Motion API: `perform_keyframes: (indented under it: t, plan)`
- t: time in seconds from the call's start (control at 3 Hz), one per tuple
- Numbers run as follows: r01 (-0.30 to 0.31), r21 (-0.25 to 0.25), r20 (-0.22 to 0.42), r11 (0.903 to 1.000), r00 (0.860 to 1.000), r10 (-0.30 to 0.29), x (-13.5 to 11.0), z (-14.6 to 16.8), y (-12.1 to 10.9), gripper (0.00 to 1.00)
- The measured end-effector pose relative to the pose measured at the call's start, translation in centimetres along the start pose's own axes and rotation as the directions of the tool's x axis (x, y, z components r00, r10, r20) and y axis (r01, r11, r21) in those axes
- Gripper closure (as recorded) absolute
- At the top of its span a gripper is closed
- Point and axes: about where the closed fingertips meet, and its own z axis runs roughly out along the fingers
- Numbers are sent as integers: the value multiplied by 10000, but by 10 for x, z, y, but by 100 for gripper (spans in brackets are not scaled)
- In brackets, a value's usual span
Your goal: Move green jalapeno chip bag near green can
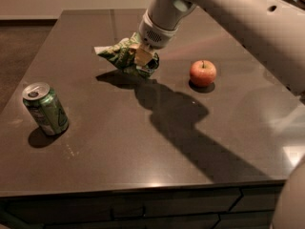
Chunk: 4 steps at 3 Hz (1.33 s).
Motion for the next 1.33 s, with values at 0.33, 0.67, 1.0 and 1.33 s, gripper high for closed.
perform_keyframes:
  t: [0.33, 0.67, 1.0, 1.33]
  plan:
    - [722, -340, -105, 9968, 9973, -726, -10, 5, 33, 100]
    - [1151, -674, -237, 9911, 9929, -1170, -24, 12, 61, 100]
    - [1502, -1070, -407, 9828, 9870, -1553, -38, 19, 87, 100]
    - [1731, -1366, -554, 9754, 9817, -1819, -49, 22, 107, 100]
